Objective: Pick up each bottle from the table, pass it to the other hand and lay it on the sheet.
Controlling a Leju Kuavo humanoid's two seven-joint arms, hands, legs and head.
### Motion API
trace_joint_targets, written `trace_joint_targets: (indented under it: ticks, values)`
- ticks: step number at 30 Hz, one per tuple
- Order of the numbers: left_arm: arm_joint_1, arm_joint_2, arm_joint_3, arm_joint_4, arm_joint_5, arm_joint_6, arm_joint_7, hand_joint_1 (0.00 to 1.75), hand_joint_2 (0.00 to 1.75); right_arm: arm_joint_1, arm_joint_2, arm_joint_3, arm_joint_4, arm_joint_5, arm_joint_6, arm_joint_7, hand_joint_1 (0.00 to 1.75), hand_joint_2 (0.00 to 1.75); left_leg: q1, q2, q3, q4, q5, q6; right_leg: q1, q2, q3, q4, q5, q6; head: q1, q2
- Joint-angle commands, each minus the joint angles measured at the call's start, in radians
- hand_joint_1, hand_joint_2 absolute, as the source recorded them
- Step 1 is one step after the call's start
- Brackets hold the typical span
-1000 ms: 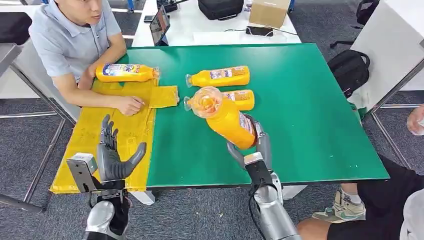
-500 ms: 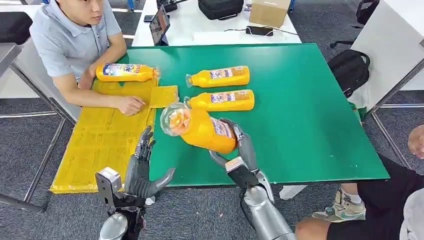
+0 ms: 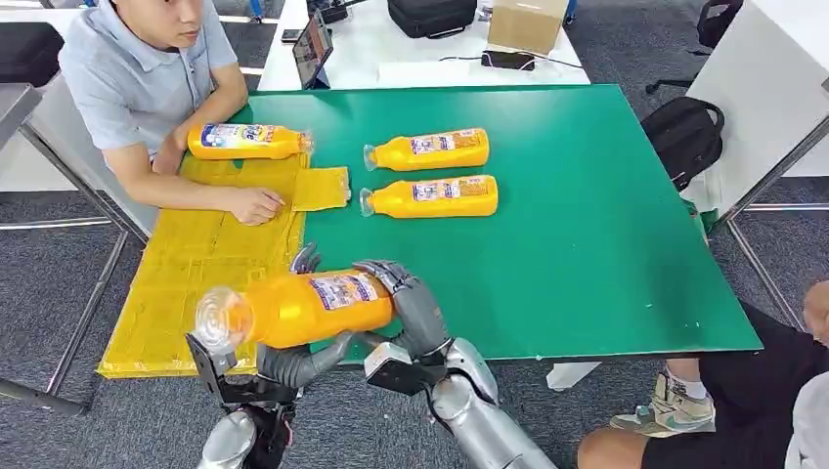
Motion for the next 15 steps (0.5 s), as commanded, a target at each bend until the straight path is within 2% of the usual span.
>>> trace_joint_targets:
  ticks: [1,6,7,9,10,15]
  values:
    - [-0.070,0.009,-0.026,0.066,0.016,-0.019,0.019,0.00,1.75,-0.096,0.015,0.077,0.179,0.048,-0.010,0.019,1.75,1.75,0.000,0.000,-0.001,0.000,0.001,0.000,0.000,0.000,-0.001,0.000,0.001,-0.001,0.000,0.000]
    - [-0.110,-0.016,-0.003,0.086,0.041,0.021,0.049,0.00,1.75,-0.103,0.047,0.097,0.245,0.048,-0.004,0.016,1.75,1.75,0.001,0.000,-0.001,0.000,0.001,0.000,0.001,-0.001,-0.001,0.000,0.001,-0.002,0.000,0.000]
    - [-0.117,-0.027,0.008,0.093,0.054,0.042,0.054,1.75,1.75,-0.102,0.054,0.098,0.255,0.041,0.000,0.011,1.75,1.75,0.000,0.000,0.000,0.000,0.001,0.000,0.001,-0.001,0.000,0.000,0.001,-0.001,0.000,0.000]
    - [-0.125,-0.034,0.014,0.098,0.065,0.051,0.058,1.75,1.75,-0.098,0.063,0.102,0.260,0.037,0.004,0.008,1.75,1.75,0.001,0.000,-0.001,0.000,0.001,0.000,0.001,-0.001,-0.001,0.000,0.001,-0.001,0.000,0.000]
    - [-0.130,-0.043,0.023,0.109,0.086,0.063,0.067,1.75,1.75,-0.094,0.068,0.111,0.265,0.033,0.010,0.007,1.61,1.75,0.001,0.000,-0.001,0.000,0.001,0.000,0.001,-0.001,-0.001,0.000,0.001,-0.001,0.000,0.000]
    - [-0.135,-0.045,0.026,0.111,0.100,0.073,0.069,1.75,1.75,-0.085,0.075,0.126,0.275,0.036,0.014,0.010,1.62,1.75,0.001,-0.001,-0.001,0.000,0.001,0.000,0.001,-0.001,0.000,0.000,0.001,-0.001,0.000,0.000]
